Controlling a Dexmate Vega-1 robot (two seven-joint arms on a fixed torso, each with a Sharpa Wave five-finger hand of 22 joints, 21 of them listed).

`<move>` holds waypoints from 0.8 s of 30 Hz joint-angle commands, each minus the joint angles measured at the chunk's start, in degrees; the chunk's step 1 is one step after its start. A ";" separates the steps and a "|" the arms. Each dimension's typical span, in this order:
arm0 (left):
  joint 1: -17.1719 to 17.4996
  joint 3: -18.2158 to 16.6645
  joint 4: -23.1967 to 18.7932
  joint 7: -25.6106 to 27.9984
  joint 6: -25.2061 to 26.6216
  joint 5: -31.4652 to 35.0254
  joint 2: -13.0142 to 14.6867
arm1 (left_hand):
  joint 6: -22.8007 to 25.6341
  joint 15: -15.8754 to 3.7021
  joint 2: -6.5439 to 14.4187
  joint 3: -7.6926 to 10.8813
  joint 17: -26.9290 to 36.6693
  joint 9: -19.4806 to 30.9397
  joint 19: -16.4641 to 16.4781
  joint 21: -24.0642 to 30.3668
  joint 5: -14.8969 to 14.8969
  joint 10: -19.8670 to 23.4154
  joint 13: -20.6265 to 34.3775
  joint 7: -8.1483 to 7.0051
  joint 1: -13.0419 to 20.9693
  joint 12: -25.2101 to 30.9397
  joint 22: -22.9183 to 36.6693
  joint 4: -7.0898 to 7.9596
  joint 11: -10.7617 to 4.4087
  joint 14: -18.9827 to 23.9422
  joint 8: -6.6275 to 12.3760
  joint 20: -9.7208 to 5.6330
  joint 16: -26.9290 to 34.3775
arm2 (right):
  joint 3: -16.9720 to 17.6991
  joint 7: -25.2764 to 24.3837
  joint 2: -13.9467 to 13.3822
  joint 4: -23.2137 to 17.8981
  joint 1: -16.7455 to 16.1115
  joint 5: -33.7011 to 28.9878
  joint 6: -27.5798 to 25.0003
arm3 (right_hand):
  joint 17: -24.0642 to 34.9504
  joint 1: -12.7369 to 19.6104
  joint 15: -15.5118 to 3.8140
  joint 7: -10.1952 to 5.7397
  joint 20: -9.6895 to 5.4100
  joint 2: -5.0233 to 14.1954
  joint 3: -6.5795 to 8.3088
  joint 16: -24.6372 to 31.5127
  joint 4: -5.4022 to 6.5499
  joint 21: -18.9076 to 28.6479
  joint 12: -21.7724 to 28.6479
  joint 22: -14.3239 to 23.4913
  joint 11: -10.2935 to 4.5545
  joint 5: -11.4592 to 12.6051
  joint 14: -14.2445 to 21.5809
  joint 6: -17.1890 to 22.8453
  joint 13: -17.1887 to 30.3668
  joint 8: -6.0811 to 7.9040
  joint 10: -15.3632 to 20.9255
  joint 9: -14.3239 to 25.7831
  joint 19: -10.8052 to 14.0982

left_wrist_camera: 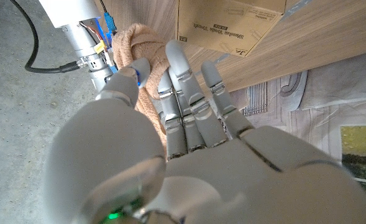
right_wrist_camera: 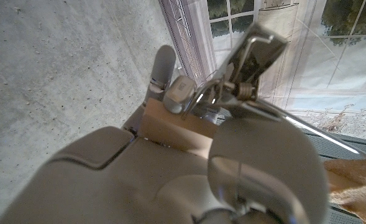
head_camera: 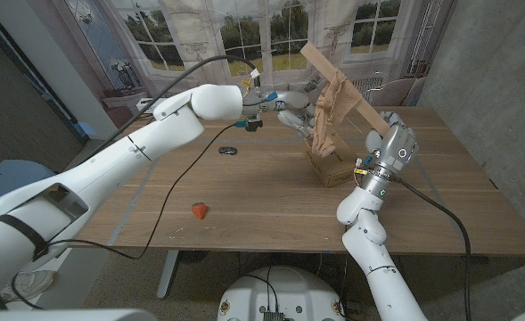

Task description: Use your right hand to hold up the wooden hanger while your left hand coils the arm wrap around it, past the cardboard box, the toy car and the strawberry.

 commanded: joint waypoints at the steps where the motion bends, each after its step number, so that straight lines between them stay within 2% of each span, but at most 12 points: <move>1: 1.81 -1.43 -3.68 2.56 -4.56 3.35 -0.50 | 5.81 -1.03 0.88 5.95 0.06 1.19 -0.28 0.28 -0.07 12.63 0.33 -4.65 0.24 -0.24 -0.04 5.81 -10.33 -0.24 -0.03 -0.32 -0.19 | -5.37 0.00 -4.14 2.13 3.19 4.70 -10.05 | 0.34 -0.43 -0.90 0.61 -7.63 1.91 0.35 0.25 0.06 0.29 0.30 0.22 -0.69 0.35 0.67 0.57 0.21 0.46 1.14 0.10 0.52; 12: 2.36 -1.94 -5.37 1.79 -6.31 4.28 -1.19 | 5.78 -1.15 0.86 6.01 0.12 1.33 -0.23 0.49 -0.19 12.77 0.30 -4.55 0.27 -0.36 -0.06 5.74 -10.37 -0.03 -0.07 -0.37 -0.24 | -8.86 0.00 -7.27 3.76 4.98 6.86 -16.06 | 0.34 -0.44 -0.90 0.61 -7.68 1.86 0.44 0.24 0.07 0.21 0.28 0.15 -0.66 0.24 0.72 0.49 0.21 0.65 1.20 0.02 0.50; 24: 4.37 -4.32 -7.25 4.37 -7.58 3.80 -1.51 | 5.83 -1.17 0.91 6.06 0.30 1.49 -0.17 0.77 -0.36 12.89 0.42 -4.76 0.29 -0.45 -0.08 5.72 -10.23 0.00 -0.13 -0.40 -0.35 | -9.46 0.00 -8.44 4.04 4.59 6.94 -16.18 | 0.34 -0.50 -0.89 0.49 -7.71 1.79 0.52 0.23 0.09 0.24 0.26 0.20 -0.65 0.10 0.75 0.42 0.21 0.98 1.24 0.03 0.51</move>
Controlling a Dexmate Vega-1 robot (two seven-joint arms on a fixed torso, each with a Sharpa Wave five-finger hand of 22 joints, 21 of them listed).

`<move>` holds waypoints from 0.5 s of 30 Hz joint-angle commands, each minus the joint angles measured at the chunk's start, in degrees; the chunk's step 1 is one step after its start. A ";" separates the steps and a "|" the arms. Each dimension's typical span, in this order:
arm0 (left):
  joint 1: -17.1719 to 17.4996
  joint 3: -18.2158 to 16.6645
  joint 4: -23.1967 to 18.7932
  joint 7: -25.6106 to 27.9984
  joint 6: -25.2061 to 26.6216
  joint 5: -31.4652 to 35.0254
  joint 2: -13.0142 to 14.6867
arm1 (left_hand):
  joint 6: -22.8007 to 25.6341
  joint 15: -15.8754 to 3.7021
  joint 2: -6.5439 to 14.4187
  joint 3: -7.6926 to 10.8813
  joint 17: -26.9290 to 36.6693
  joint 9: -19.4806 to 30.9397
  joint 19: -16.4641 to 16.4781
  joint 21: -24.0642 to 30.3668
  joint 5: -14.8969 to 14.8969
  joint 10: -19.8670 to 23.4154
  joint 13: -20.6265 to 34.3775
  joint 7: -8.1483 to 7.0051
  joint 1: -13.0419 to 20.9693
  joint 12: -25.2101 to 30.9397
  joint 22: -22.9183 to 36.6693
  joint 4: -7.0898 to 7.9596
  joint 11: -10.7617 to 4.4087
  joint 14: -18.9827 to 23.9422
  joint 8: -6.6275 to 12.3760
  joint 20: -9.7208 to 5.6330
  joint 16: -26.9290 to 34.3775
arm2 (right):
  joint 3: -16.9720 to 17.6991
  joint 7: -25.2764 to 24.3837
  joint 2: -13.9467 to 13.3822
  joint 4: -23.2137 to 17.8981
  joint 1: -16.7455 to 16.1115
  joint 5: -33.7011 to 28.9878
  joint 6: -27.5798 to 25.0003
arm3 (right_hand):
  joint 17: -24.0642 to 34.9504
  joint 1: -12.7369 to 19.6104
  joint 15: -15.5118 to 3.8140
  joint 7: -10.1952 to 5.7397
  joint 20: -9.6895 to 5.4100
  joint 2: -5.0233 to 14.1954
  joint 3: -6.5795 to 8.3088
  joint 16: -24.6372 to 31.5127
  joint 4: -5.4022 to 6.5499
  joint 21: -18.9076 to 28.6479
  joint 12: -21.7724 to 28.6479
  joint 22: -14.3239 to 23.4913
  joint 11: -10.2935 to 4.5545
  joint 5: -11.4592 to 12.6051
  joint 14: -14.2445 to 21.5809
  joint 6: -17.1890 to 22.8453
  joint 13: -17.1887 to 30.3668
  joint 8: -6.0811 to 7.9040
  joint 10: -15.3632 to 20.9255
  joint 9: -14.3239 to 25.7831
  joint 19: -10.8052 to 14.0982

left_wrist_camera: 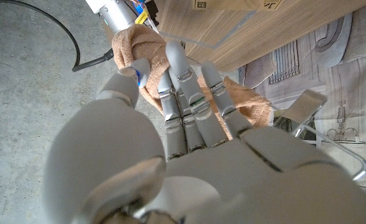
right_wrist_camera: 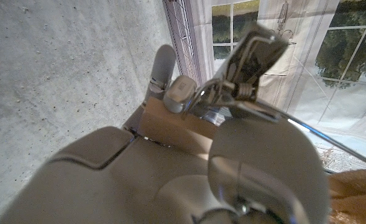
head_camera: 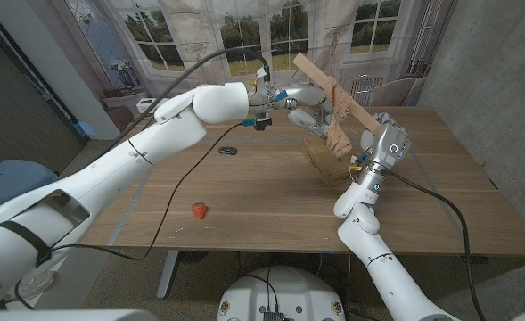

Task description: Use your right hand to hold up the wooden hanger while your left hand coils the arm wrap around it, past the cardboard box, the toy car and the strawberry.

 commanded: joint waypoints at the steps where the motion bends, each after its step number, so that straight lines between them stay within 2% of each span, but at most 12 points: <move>1: 2.07 -2.13 -1.80 3.13 -2.16 0.09 -0.53 | 5.83 -1.16 0.68 6.04 0.11 1.48 0.16 0.35 -0.21 12.92 0.29 -4.77 0.56 -0.03 0.20 5.71 -10.24 -0.02 0.36 -0.12 -0.02 | -1.83 0.00 -2.26 0.72 0.20 0.38 -1.20 | 0.34 -0.50 -1.01 0.35 -7.64 1.79 0.40 0.41 0.08 0.20 0.26 0.09 -0.65 0.28 0.65 0.49 0.05 0.54 1.25 0.17 0.45; 9: 4.40 -3.90 -1.88 7.81 -3.17 -0.01 -1.53 | 5.80 -1.31 0.63 5.88 0.36 1.59 0.02 0.48 -0.42 12.81 0.40 -5.00 0.46 -0.17 0.19 5.75 -10.42 -0.06 0.30 -0.19 -0.01 | 0.74 0.00 -0.31 1.88 -1.29 -7.56 1.74 | 0.35 -0.51 -1.01 0.37 -7.66 1.76 0.45 0.41 0.08 0.24 0.25 0.24 -0.65 0.22 0.62 0.44 0.04 0.66 1.27 0.06 0.31; 15: 7.22 -5.37 -1.94 13.52 -4.27 0.61 -2.90 | 5.80 -1.25 0.53 5.74 0.49 1.44 -0.15 0.54 -0.62 12.75 0.39 -5.26 0.27 -0.32 0.17 5.82 -10.54 -0.06 0.12 -0.19 -0.05 | 1.16 0.00 -0.65 1.92 -2.14 -10.60 2.49 | 0.34 -0.53 -1.01 0.43 -7.58 1.75 0.49 0.39 0.08 0.25 0.24 0.32 -0.63 0.19 0.59 0.50 0.04 0.79 1.24 -0.02 0.21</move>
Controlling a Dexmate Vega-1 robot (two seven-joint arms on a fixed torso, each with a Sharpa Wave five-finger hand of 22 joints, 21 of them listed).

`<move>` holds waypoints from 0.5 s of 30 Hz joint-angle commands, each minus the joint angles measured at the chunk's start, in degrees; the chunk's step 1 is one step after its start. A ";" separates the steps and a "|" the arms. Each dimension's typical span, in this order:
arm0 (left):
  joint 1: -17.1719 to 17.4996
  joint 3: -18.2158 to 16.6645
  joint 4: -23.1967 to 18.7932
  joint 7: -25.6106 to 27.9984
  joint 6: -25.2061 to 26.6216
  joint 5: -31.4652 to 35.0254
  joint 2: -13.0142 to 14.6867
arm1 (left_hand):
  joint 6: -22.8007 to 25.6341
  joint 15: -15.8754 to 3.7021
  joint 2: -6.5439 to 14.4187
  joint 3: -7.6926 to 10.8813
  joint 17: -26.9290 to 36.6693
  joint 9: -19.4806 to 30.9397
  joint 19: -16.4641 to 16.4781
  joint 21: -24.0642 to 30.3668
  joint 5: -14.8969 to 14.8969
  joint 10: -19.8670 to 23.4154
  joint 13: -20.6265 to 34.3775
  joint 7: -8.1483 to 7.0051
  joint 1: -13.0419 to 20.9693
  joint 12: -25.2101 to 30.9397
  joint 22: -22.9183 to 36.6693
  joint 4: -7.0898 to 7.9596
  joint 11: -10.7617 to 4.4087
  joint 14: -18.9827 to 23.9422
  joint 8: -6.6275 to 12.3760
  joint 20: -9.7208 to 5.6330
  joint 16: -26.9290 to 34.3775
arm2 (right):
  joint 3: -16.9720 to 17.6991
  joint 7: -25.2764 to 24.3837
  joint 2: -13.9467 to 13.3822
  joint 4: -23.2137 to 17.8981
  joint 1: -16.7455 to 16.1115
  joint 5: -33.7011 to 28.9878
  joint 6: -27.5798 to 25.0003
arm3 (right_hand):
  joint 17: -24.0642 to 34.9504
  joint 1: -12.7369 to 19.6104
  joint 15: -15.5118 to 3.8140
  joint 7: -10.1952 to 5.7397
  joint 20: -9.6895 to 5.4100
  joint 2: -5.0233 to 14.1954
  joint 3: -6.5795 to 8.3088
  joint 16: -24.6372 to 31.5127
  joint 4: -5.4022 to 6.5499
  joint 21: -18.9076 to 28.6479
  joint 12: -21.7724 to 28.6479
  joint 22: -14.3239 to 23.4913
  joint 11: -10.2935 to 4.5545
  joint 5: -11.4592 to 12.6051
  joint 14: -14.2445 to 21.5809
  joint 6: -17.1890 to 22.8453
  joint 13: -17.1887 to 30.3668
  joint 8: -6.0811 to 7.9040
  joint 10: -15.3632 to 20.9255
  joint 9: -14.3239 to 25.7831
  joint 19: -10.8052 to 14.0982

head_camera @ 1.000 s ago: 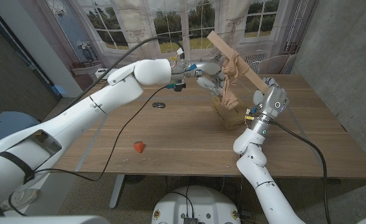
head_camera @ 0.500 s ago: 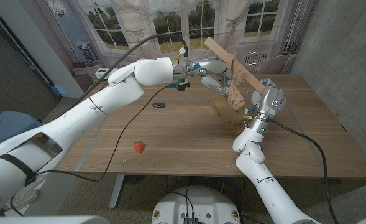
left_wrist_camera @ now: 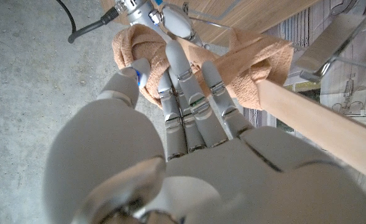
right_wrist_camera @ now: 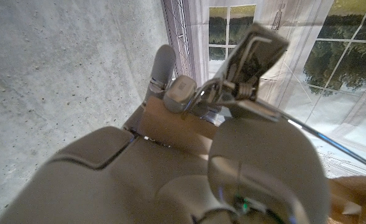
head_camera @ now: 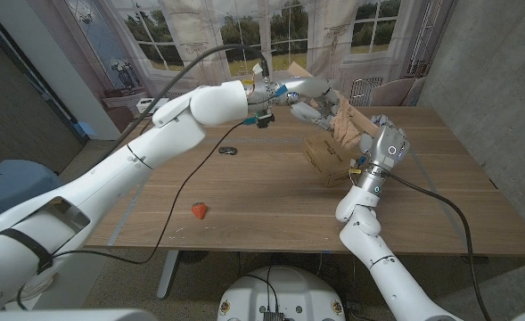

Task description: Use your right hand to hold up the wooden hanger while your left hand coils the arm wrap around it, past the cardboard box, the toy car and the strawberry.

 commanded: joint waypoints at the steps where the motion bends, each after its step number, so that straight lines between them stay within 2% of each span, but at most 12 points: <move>1: 4.28 -2.56 -0.46 10.07 -2.20 0.70 -1.90 | 5.60 -1.36 0.58 5.65 0.34 1.48 -0.21 0.55 -0.21 12.72 0.08 -5.35 0.25 -0.32 0.17 5.84 -10.57 -0.15 0.06 -0.17 -0.02 | 1.80 0.01 0.49 0.79 -2.01 -6.39 2.06 | 0.34 -0.52 -1.01 0.40 -7.58 1.75 0.51 0.22 0.08 0.25 0.24 0.17 -0.64 0.34 0.60 0.50 0.21 0.38 1.25 0.12 0.33; 9: 8.02 -4.07 -1.01 16.94 -1.98 1.98 -3.55 | 5.05 -1.49 1.00 4.88 0.15 0.86 -1.42 0.41 -1.32 11.78 -0.88 -5.57 0.66 -1.45 0.17 5.63 -10.99 -1.46 -0.68 0.03 -0.65 | 0.08 0.01 -2.89 -0.27 -3.25 -7.59 2.34 | 0.34 -0.58 -1.00 0.38 -7.62 1.70 0.52 0.20 0.12 0.24 0.22 0.28 -0.61 0.30 0.51 0.41 0.21 0.47 1.21 0.08 0.09; 15: 10.48 -4.80 -1.58 21.86 -2.29 3.30 -4.98 | 4.62 -1.14 1.69 3.82 -0.28 0.16 -1.97 0.42 -2.87 11.32 -2.22 -5.16 1.14 -2.57 0.16 5.50 -10.50 -1.99 -1.41 0.56 -0.92 | -1.85 0.01 -5.86 -0.90 -3.78 -7.00 1.99 | 0.34 -0.64 -1.01 0.28 -7.59 1.66 0.52 0.19 0.15 0.27 0.20 0.46 -0.61 0.27 0.42 0.47 0.20 0.60 1.16 -0.03 -0.09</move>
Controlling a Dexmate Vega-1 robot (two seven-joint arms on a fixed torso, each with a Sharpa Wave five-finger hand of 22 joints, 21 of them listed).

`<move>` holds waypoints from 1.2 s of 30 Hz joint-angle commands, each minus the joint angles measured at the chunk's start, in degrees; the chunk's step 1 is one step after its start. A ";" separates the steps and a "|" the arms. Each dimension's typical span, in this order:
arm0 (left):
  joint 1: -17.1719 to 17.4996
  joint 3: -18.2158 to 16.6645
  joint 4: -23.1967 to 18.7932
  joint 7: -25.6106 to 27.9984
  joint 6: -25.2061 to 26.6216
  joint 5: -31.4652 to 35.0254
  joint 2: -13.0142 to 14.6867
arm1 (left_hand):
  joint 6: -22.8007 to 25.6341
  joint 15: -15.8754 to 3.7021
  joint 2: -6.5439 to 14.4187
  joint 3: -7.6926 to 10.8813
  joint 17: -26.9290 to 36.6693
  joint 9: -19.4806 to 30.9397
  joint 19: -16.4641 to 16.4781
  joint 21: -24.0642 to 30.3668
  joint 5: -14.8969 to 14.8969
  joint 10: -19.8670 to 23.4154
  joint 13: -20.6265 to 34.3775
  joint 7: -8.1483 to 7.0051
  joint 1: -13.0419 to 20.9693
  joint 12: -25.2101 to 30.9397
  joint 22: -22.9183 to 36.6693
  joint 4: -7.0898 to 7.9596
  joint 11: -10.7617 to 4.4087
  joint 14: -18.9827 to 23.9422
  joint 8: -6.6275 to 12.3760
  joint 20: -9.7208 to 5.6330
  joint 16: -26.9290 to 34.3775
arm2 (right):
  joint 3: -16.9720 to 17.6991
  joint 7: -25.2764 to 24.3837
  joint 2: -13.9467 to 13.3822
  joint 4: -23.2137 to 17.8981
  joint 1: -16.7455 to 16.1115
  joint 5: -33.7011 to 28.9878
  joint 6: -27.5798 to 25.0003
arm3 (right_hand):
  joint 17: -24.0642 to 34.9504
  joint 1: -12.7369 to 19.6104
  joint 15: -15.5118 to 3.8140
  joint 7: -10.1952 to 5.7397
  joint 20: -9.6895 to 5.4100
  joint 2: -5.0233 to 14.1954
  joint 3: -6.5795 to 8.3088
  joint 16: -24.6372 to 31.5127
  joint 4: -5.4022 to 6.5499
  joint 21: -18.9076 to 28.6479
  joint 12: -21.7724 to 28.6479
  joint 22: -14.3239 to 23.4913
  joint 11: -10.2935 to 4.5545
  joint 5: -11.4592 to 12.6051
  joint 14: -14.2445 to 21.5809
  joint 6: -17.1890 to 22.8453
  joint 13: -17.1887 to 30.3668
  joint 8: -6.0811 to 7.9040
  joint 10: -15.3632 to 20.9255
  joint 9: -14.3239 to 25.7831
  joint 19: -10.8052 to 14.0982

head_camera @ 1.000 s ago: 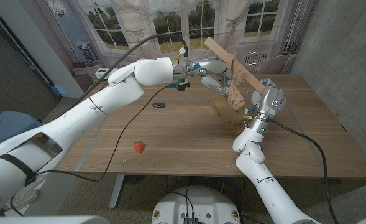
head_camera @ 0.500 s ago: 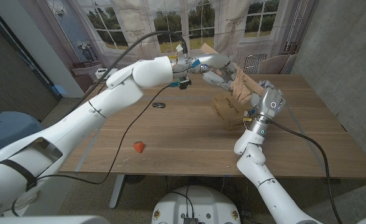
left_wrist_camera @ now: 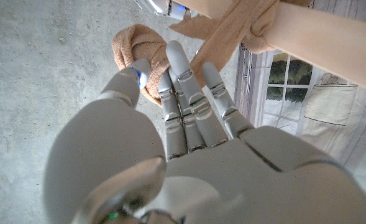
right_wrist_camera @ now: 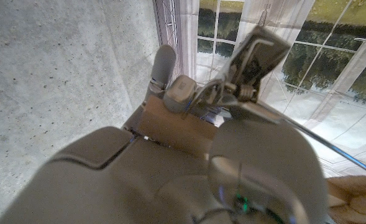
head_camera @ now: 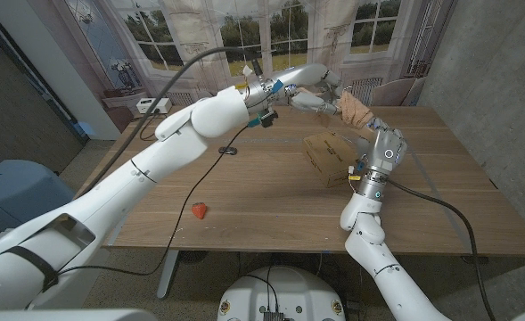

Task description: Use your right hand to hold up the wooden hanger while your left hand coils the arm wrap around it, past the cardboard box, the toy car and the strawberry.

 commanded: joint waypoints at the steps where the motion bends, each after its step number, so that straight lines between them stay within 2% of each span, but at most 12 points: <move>1: 5.07 -1.92 -1.17 10.93 -0.29 2.41 -2.60 | 4.84 -1.76 1.44 4.04 -0.28 0.03 -0.49 0.18 -1.03 11.20 -1.03 -4.94 0.74 -0.87 0.13 4.89 -10.47 -1.51 -0.46 0.25 -0.57 | -2.82 0.01 -5.03 -1.32 -1.60 -1.05 0.20 | 1.81 0.40 -1.00 0.09 -7.58 0.57 0.43 0.26 0.07 0.28 0.20 0.28 -0.62 0.31 0.40 0.60 0.19 0.66 1.15 0.04 -0.27; 4: 6.24 -2.25 -2.34 12.78 1.26 3.73 -3.12 | 4.20 -1.86 1.63 3.71 -0.78 -0.32 -1.29 0.00 -1.86 10.51 -1.94 -4.93 0.76 -1.75 0.14 4.90 -10.50 -2.17 -1.02 0.68 -1.13 | -2.88 0.01 -5.66 -1.68 -2.11 -1.08 0.84 | 1.82 0.38 -1.00 0.06 -7.63 0.56 0.42 0.26 0.08 0.25 0.20 0.26 -0.63 0.30 0.37 0.67 0.18 0.74 1.14 0.03 -0.26; 8: 7.54 -2.31 -4.55 14.81 5.71 7.24 -3.59 | 3.09 -1.65 2.53 2.95 -1.61 -1.16 -2.67 -0.27 -4.60 9.23 -3.90 -4.91 0.94 -3.63 0.16 4.95 -10.61 -3.78 -2.22 1.54 -2.16 | -2.83 0.01 -6.49 -2.12 -2.73 -1.54 1.79 | 1.82 0.34 -1.00 0.01 -7.63 0.53 0.42 0.26 0.10 0.23 0.18 0.27 -0.60 0.30 0.32 0.65 0.18 0.77 1.08 -0.05 -0.35; 9: 7.81 -2.21 -5.12 15.32 6.83 8.55 -3.58 | 3.02 -1.54 2.43 2.79 -1.72 -1.34 -2.62 -0.23 -5.24 9.25 -4.28 -4.84 1.26 -3.91 0.16 4.64 -10.10 -3.89 -2.41 1.59 -2.21 | -2.49 0.01 -6.45 -2.22 -2.99 -1.93 2.48 | 1.82 0.33 -1.00 0.01 -7.62 0.53 0.41 0.26 0.10 0.25 0.18 0.33 -0.60 0.30 0.32 0.62 0.18 0.76 1.07 -0.05 -0.39; 12: 9.01 -2.09 -6.14 17.43 9.25 10.88 -4.14 | 3.13 -1.08 2.39 2.71 -2.40 -1.76 -2.34 -0.09 -6.54 9.36 -5.09 -4.28 1.61 -4.48 0.16 4.35 -10.14 -3.83 -2.77 1.67 -2.55 | -0.71 0.01 -5.37 -2.48 -3.97 -4.04 5.15 | 1.82 0.28 -1.00 -0.02 -7.56 0.49 0.39 0.25 0.13 0.36 0.16 0.63 -0.59 0.29 0.22 0.60 0.18 0.82 0.98 -0.13 -0.69; 15: 10.16 -1.69 -7.66 19.75 12.80 14.62 -4.86 | 3.76 -1.53 2.20 2.57 -3.03 -2.24 -1.75 0.14 -7.95 9.73 -5.95 -3.99 2.01 -4.98 0.15 4.06 -10.12 -3.21 -3.00 1.44 -2.62 | 1.40 0.01 -3.82 -2.86 -4.96 -6.42 8.14 | 1.83 0.26 -0.99 0.01 -7.55 0.47 0.39 0.25 0.14 0.25 0.15 0.49 -0.58 0.29 0.16 0.63 0.18 0.87 0.93 -0.18 -0.69; 21: 11.20 -0.52 -9.55 22.17 19.28 20.56 -6.11 | 4.09 -2.21 2.20 2.24 -4.38 -3.32 -1.33 0.34 -11.02 10.50 -7.65 -4.38 2.38 -6.09 0.13 4.08 -10.25 -2.21 -3.91 1.19 -2.87 | 3.96 0.01 -1.90 -4.03 -6.33 -9.79 12.06 | 1.83 0.24 -0.99 -0.02 -7.52 0.46 0.40 0.25 0.14 0.17 0.12 0.37 -0.56 0.30 0.05 0.56 0.17 0.97 0.82 -0.15 -0.67; 26: 11.09 0.55 -11.11 21.26 24.98 24.37 -6.52 | 4.34 -2.36 2.32 1.97 -4.91 -3.89 -1.22 0.39 -12.73 10.70 -8.52 -4.70 2.51 -6.77 0.12 4.15 -10.74 -1.94 -4.38 1.00 -2.94 | 5.29 0.01 -0.50 -4.43 -6.76 -11.57 13.63 | 1.82 0.21 -0.99 -0.07 -7.54 0.45 0.40 0.25 0.15 0.26 0.11 0.54 -0.59 0.31 -0.07 0.56 0.17 1.02 0.74 -0.30 -0.82; 31: 10.84 1.00 -12.33 19.47 29.04 25.53 -6.67 | 4.60 -2.49 2.49 1.72 -5.40 -4.48 -1.09 0.43 -14.43 11.18 -9.42 -4.75 2.81 -7.35 0.09 4.13 -10.42 -1.80 -4.87 1.02 -3.01 | 5.59 0.01 -0.11 -4.43 -6.63 -11.99 14.11 | 1.82 0.17 -0.99 -0.01 -7.54 0.45 0.39 0.25 0.16 0.13 0.11 0.32 -0.60 0.32 -0.13 0.57 0.17 1.08 0.70 -0.38 -0.72; 35: 10.34 1.75 -14.18 16.06 34.27 27.12 -6.68 | 4.77 -2.40 2.44 1.69 -5.96 -4.84 -1.08 0.42 -15.35 11.37 -9.72 -4.70 3.00 -7.61 0.07 4.04 -10.49 -1.68 -5.18 0.91 -3.24 | 5.97 0.01 0.54 -4.16 -6.34 -12.43 14.61 | 1.82 0.14 -1.00 -0.06 -7.55 0.45 0.39 0.25 0.18 0.12 -0.19 0.29 -0.64 0.33 -0.20 0.48 -0.12 1.15 0.36 -0.38 -0.71; 36: 9.14 2.76 -15.91 11.40 38.80 29.20 -6.40 | 4.81 -2.35 2.45 1.69 -6.19 -4.97 -1.00 0.44 -15.66 11.42 -9.77 -4.64 3.01 -7.67 0.06 4.06 -10.42 -1.56 -5.30 0.85 -3.32 | 6.11 0.01 0.56 -4.10 -6.20 -12.42 15.25 | 1.82 0.11 -1.00 -0.05 -7.51 0.46 0.38 0.25 0.19 0.29 -0.12 0.58 -0.69 0.33 -0.24 0.43 -0.01 1.22 0.44 -0.36 -0.83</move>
